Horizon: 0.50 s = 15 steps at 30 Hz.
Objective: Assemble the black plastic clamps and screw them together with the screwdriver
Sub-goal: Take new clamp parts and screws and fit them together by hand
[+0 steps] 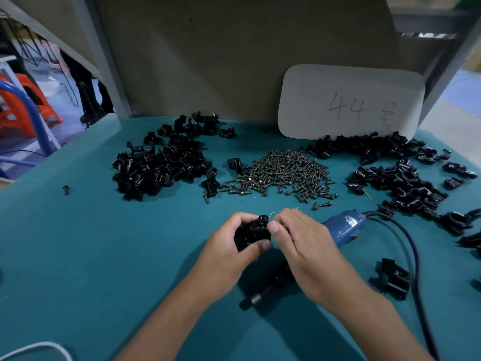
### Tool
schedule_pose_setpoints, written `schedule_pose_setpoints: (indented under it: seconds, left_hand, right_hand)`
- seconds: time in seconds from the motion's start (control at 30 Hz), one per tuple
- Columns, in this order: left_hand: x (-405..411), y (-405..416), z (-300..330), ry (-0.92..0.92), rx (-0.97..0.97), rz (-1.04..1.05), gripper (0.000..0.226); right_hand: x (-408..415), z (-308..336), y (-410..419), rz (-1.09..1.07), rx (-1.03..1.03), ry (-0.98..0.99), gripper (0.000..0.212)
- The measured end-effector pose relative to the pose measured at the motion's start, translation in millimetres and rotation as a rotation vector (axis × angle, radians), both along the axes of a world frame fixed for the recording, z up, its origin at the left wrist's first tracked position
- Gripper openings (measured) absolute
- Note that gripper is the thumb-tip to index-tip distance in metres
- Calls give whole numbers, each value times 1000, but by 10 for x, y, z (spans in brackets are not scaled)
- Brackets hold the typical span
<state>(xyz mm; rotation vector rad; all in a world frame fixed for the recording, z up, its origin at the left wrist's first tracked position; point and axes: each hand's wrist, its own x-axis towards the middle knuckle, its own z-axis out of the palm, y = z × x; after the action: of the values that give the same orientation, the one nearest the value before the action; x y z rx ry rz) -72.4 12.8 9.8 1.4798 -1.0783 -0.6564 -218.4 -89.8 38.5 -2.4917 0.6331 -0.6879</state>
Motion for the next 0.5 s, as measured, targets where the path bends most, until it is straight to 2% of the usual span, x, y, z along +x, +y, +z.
schedule_pose_setpoints:
  seconds: [0.1, 0.2, 0.3, 0.4, 0.5]
  left_hand:
    - [-15, 16, 22, 3, 5, -25, 33]
    - [-32, 35, 26, -20, -11, -33, 39]
    - [-38, 37, 30, -48, -18, -36, 42]
    - [-40, 32, 21, -68, -22, -48, 40]
    - [-17, 24, 7, 24, -32, -69, 33]
  right_hand:
    - [-65, 9, -29, 77, -113, 119, 28]
    - [-72, 44, -56, 53, -148, 174, 38]
    - [-49, 58, -67, 42, -56, 201, 46]
    - [-45, 59, -64, 64, 79, 119, 42]
    - [-53, 40, -68, 86, 34, 100, 40]
